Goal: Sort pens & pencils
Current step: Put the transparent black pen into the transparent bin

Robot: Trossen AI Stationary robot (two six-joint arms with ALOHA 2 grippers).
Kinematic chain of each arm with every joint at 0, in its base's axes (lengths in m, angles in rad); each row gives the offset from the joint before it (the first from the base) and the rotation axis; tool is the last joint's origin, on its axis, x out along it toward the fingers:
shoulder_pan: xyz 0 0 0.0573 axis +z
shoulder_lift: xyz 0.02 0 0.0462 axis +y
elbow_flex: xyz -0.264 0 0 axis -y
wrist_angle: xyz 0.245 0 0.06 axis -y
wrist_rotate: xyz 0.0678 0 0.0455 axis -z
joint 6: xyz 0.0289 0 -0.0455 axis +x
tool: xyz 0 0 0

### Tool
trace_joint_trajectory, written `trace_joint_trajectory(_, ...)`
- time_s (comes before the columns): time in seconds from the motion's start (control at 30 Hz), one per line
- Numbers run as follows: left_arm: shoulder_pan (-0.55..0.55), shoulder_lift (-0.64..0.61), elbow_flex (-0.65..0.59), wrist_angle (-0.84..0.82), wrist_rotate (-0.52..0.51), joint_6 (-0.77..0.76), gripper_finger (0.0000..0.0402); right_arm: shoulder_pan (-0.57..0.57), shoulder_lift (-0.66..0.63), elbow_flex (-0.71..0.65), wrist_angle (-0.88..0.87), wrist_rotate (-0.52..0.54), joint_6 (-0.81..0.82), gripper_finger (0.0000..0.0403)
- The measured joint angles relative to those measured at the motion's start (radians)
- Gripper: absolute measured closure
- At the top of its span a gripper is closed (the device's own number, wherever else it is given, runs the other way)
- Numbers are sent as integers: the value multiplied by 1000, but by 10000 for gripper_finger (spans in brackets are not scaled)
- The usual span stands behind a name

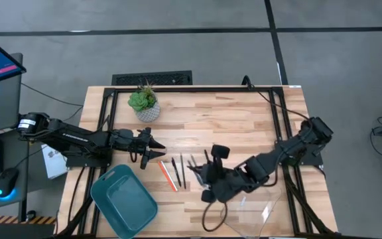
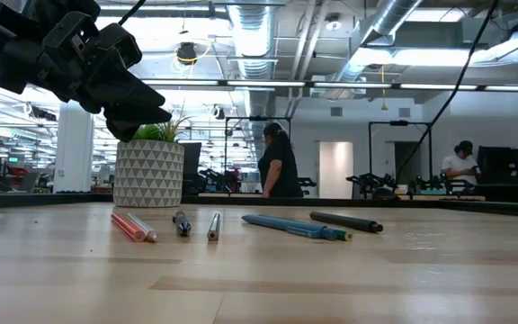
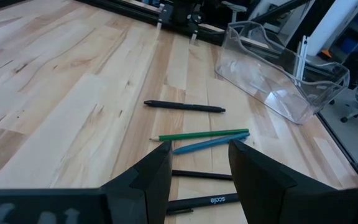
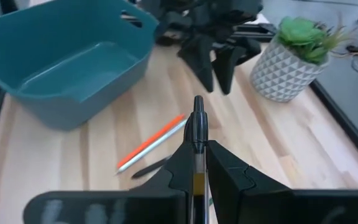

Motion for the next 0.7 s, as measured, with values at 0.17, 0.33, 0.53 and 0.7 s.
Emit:
trace_joint_trajectory(0.17, 0, 0, 0, -13, 0, 0, 252, 54, 0, 0, -38, 4, 44, 344)
trace_joint_trajectory(0.33, 0, 0, 0, -12, 0, 0, 252, 116, -1, 0, -72, 76, 102, 344)
trace_joint_trajectory(0.53, 0, 0, 0, -12, 0, 0, 252, 214, -29, 2, -199, 196, 275, 344)
trace_joint_trajectory(0.7, 0, 0, 0, -11, 0, 0, 252, 300, -35, 2, -274, 237, 387, 344)
